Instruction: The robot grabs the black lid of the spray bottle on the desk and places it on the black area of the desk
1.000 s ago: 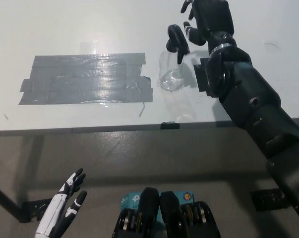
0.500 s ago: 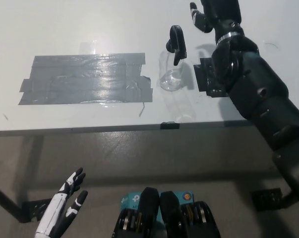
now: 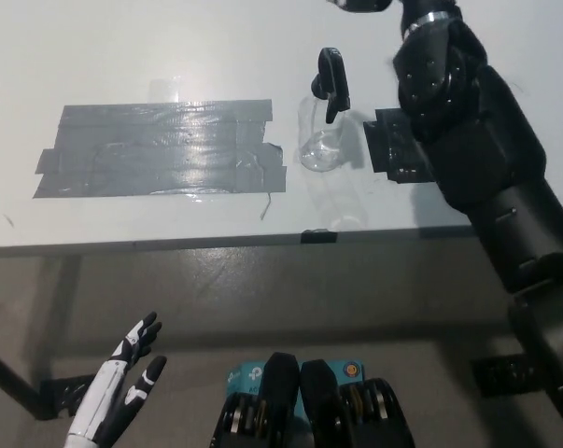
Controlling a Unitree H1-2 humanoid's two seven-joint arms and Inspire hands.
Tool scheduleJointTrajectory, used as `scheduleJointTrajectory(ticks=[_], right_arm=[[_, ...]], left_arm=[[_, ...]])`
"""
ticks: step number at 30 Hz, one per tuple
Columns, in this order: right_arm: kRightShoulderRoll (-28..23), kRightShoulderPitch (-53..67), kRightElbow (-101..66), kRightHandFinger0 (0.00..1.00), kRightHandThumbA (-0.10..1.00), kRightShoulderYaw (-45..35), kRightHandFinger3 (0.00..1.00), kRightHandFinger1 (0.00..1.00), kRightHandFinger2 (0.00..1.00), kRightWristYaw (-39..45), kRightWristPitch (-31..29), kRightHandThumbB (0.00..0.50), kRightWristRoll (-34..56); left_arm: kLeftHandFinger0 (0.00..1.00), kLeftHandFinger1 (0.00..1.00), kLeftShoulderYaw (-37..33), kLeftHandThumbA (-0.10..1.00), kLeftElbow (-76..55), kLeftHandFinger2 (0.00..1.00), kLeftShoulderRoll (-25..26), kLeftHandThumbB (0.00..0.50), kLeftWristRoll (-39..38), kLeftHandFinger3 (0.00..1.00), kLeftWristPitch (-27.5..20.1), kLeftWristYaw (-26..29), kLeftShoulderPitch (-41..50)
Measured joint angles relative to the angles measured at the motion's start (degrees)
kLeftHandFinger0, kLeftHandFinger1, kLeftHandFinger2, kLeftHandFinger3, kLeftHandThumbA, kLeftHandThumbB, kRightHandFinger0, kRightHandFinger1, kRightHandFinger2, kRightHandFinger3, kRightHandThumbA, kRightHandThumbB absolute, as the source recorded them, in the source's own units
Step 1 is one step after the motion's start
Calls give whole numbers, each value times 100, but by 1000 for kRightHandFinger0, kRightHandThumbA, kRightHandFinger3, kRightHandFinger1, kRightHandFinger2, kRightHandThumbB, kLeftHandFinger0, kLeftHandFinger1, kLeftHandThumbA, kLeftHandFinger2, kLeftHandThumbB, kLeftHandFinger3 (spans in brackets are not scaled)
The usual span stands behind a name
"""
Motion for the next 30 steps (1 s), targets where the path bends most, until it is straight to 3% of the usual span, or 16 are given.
scheduleJointTrajectory(ticks=[3,9,12,18,30], right_arm=[[122,44,-282,1000,1000,3,1000,1000,1000,344,350,489,147],[189,61,-344,1000,1000,62,1000,1000,1000,819,765,475,274],[184,62,-232,1000,1000,165,1000,1000,1000,995,927,492,278],[145,60,537,1000,1000,343,1000,1000,1000,1128,1039,469,260],[59,56,1173,1000,1000,374,1000,1000,1000,1200,1047,498,274]], left_arm=[[1000,1000,0,914,-1,1000,1,248,15,1000,1,0,2],[1000,1000,0,936,-1,1000,11,241,29,1000,0,-1,-11],[1000,1000,0,917,-7,1000,29,226,29,1000,2,-1,-21],[1000,1000,2,935,-15,1000,34,253,28,1000,4,0,-38],[1000,1000,1,949,-10,1000,35,253,59,1000,1,2,-68]])
